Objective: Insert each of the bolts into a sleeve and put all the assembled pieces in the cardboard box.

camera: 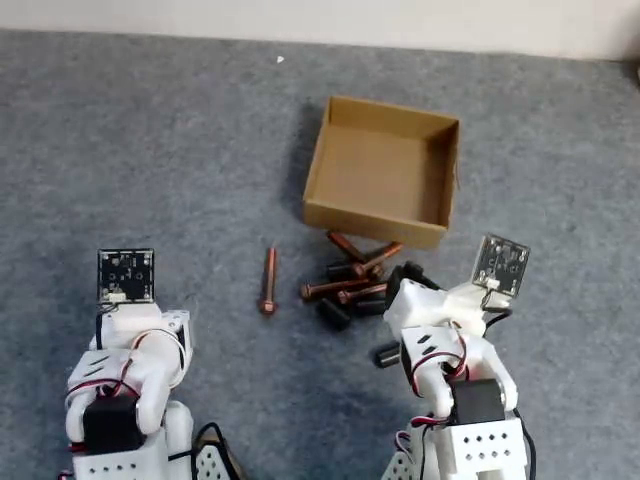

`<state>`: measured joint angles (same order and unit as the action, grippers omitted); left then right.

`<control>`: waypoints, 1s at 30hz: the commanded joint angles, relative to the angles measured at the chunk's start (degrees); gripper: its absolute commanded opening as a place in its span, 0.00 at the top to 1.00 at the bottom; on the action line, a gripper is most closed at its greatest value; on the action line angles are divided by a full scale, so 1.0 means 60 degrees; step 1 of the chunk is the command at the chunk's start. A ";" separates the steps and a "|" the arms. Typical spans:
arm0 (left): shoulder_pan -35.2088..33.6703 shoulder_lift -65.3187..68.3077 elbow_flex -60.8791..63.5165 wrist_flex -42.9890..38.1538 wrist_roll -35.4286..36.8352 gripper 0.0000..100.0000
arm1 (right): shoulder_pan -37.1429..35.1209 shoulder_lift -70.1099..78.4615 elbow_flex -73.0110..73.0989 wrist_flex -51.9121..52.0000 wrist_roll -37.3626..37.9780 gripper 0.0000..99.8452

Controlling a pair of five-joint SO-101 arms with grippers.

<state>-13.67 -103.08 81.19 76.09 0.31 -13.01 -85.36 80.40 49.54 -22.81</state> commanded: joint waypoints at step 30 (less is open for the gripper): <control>0.4447 1.2901 -0.5941 -0.3282 0.1289 0.68 | 0.0168 -0.0183 -0.0051 0.0081 -0.0103 1.00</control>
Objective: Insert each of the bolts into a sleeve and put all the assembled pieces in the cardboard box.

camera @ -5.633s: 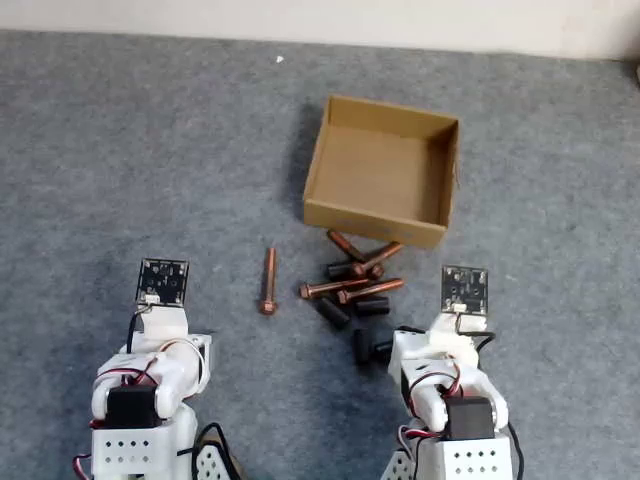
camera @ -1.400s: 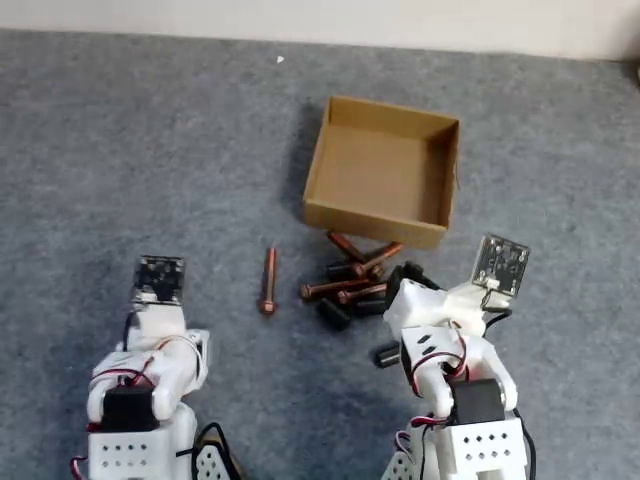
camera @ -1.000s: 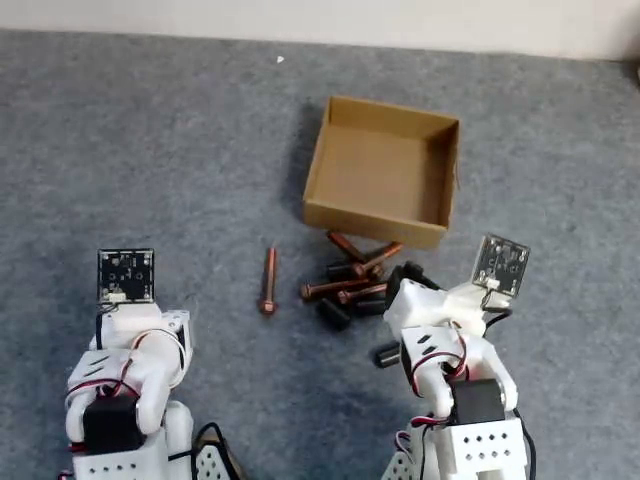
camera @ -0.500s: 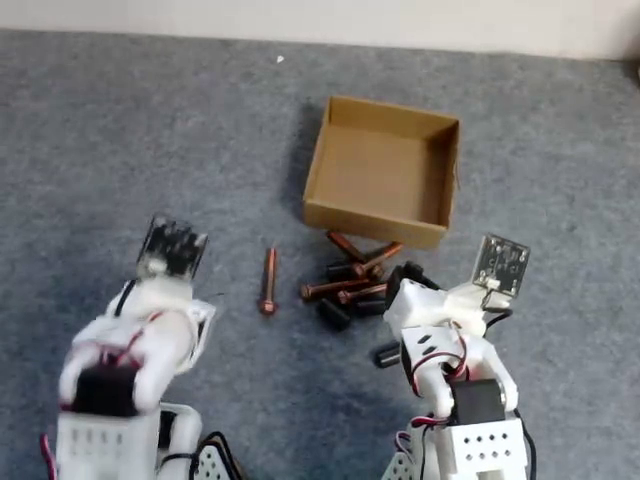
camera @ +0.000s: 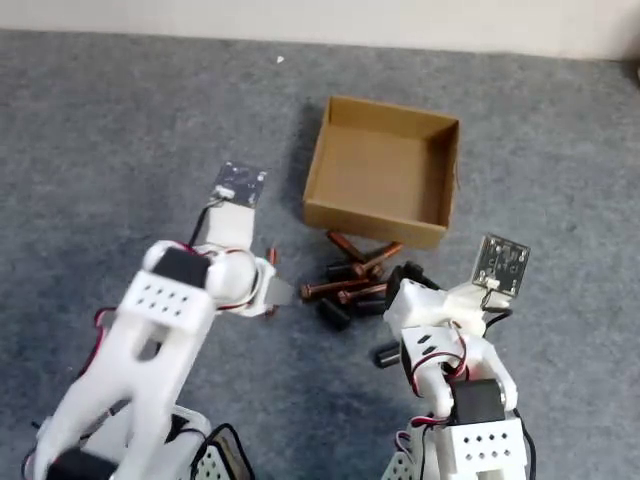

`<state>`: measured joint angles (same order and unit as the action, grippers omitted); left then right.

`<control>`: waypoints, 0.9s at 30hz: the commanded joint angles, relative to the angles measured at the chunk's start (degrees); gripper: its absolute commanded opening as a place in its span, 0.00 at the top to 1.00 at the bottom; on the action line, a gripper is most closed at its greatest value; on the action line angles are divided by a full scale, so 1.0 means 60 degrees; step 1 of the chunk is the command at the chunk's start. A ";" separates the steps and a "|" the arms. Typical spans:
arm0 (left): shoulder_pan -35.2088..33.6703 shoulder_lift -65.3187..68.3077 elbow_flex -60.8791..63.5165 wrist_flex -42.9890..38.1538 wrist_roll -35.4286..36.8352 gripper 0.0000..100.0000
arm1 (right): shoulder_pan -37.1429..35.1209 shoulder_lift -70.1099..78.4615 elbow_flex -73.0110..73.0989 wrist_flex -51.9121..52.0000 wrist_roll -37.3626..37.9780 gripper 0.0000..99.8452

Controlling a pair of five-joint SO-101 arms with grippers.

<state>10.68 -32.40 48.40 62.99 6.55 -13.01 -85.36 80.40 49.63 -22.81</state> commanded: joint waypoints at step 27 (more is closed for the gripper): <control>0.0022 0.6469 -0.4125 -0.1026 0.0586 0.99 | 0.0168 -0.0183 -0.0051 0.0066 -0.0103 1.00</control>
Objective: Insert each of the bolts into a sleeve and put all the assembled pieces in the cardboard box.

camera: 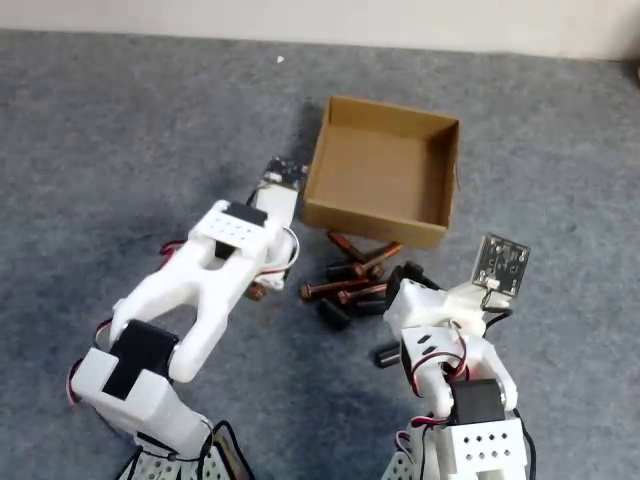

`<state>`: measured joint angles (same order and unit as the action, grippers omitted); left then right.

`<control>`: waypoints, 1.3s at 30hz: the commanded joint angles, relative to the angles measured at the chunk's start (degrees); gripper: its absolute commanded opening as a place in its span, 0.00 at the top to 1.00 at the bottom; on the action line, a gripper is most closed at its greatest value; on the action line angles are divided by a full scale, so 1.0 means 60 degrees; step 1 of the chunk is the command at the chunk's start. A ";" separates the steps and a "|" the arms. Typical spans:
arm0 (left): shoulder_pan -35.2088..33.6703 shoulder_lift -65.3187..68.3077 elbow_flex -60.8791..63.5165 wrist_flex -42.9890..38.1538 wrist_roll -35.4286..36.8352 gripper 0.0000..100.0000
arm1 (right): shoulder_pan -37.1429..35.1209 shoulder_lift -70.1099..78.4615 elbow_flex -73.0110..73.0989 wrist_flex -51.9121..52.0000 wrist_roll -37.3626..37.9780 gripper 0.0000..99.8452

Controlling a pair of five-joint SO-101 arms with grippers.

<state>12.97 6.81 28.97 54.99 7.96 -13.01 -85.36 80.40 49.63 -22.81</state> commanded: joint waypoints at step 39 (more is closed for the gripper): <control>-0.1194 -0.0037 -0.3114 0.3341 1.3275 0.70 | 0.0168 -0.0198 -0.0051 0.0066 -0.0073 1.00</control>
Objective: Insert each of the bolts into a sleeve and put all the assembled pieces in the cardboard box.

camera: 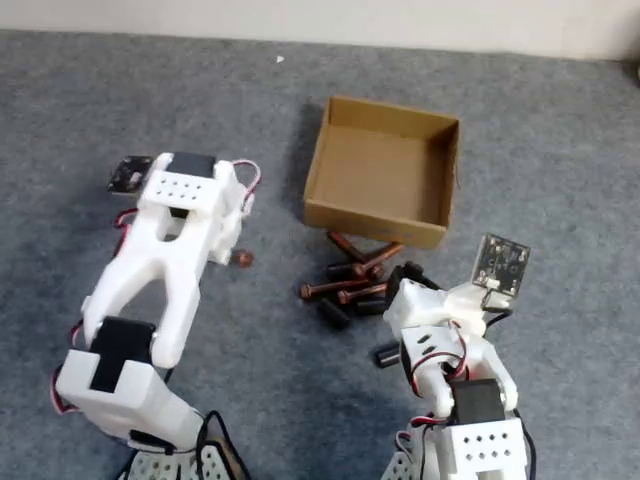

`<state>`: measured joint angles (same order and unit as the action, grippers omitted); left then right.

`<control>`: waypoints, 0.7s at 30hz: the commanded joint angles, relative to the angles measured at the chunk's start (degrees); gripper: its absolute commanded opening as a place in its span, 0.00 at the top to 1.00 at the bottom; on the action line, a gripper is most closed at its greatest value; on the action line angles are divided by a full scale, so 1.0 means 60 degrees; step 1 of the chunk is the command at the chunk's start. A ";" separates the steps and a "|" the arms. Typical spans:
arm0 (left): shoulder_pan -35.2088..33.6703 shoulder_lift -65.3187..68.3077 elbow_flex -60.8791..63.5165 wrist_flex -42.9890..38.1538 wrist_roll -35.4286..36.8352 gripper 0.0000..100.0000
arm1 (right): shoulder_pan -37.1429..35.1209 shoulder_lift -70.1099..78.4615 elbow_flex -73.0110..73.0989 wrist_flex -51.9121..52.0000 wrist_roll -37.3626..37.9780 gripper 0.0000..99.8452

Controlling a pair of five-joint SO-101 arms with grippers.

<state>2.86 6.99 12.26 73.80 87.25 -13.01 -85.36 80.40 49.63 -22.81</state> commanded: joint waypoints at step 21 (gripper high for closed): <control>0.0549 -0.0081 -0.2864 0.4059 -0.2520 0.44 | 0.0271 -0.0212 -0.0051 0.0051 -0.0103 1.00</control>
<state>5.32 6.99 -2.51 97.10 82.59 -12.04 -85.36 80.40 49.63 -22.81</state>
